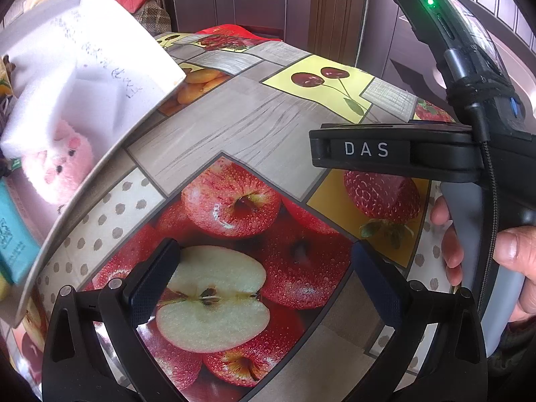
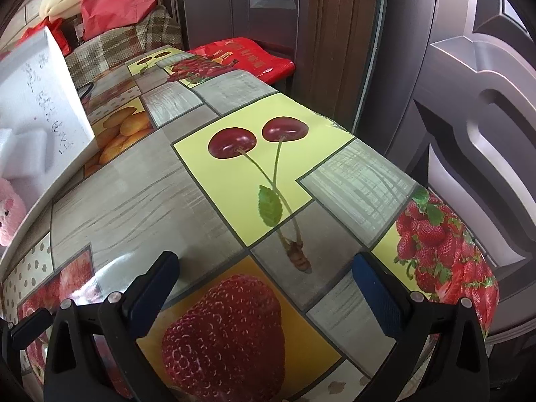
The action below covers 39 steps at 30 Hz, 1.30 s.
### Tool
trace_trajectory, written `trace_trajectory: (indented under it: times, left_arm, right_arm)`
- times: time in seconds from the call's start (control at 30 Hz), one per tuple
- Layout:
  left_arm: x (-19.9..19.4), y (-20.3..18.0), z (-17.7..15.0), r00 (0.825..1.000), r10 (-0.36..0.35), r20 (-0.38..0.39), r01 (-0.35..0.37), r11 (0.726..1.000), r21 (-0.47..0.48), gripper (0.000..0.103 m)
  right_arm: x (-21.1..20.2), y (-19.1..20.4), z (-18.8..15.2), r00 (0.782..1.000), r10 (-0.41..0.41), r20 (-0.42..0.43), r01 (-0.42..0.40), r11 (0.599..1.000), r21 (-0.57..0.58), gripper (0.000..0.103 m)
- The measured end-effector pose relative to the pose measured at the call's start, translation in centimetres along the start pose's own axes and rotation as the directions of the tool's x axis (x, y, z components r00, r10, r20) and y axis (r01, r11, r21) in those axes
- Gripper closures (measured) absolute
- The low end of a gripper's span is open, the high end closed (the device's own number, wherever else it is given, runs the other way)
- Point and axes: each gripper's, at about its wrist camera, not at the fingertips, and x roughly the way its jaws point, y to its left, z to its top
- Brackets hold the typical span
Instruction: Organize soft objects
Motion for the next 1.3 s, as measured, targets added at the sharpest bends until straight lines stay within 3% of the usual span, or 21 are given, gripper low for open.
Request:
trace_trajectory:
  times: [1.3]
  left_arm:
    - [-0.79,0.07,-0.48,1.000,-0.006,0.000,0.006,1.000,0.008,0.001]
  right_arm:
    - [0.35,0.35,0.45,1.000,0.009,0.005,-0.009,1.000,-0.011,0.000]
